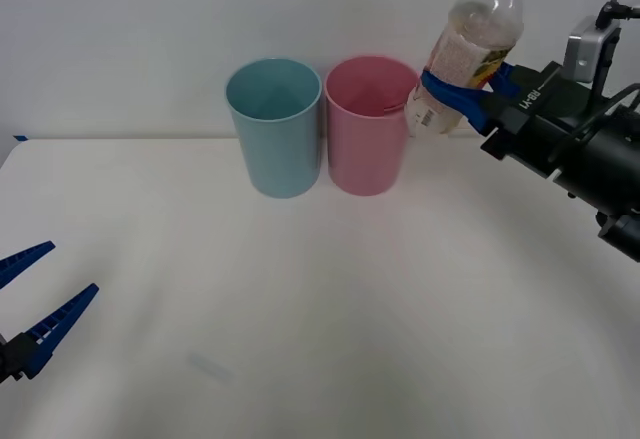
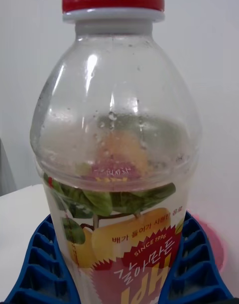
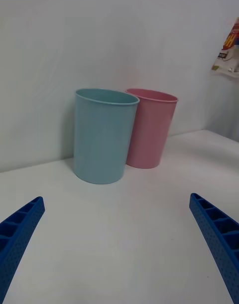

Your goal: Grasp the object on the table and drop it into the matching bin: aluminum can to the light blue bin, PET bottle to the pink bin.

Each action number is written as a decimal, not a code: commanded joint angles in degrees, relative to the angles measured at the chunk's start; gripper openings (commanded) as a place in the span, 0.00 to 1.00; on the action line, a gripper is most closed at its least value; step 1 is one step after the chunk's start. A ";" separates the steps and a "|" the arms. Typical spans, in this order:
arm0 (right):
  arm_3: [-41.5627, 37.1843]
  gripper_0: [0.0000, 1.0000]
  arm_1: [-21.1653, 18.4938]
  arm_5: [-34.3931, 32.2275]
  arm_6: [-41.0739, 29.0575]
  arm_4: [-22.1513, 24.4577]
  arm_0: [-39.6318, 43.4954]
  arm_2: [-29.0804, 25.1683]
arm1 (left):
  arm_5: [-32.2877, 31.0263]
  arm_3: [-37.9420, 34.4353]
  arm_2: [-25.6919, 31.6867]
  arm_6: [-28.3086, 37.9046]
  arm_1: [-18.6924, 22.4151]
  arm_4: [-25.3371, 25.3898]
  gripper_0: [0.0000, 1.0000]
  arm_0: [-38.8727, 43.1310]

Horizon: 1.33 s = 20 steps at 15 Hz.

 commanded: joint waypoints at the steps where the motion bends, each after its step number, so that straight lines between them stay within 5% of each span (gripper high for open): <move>1: 7.22 0.00 -0.10 -1.80 -0.24 0.01 -7.39 2.63 | 0.00 0.00 0.00 0.00 0.00 0.00 1.00 0.00; 5: 17.94 0.00 2.01 -2.06 0.20 1.77 -17.14 7.20 | 0.00 0.00 0.00 0.00 0.00 0.00 1.00 0.00; 14: 40.18 0.00 13.79 -5.67 0.55 12.84 -31.82 7.46 | 0.00 0.00 0.00 0.00 0.00 0.00 1.00 0.00; 20: 43.61 0.00 15.20 -5.76 1.17 13.28 -34.10 7.99 | 0.00 0.00 0.00 0.00 0.00 0.00 1.00 0.00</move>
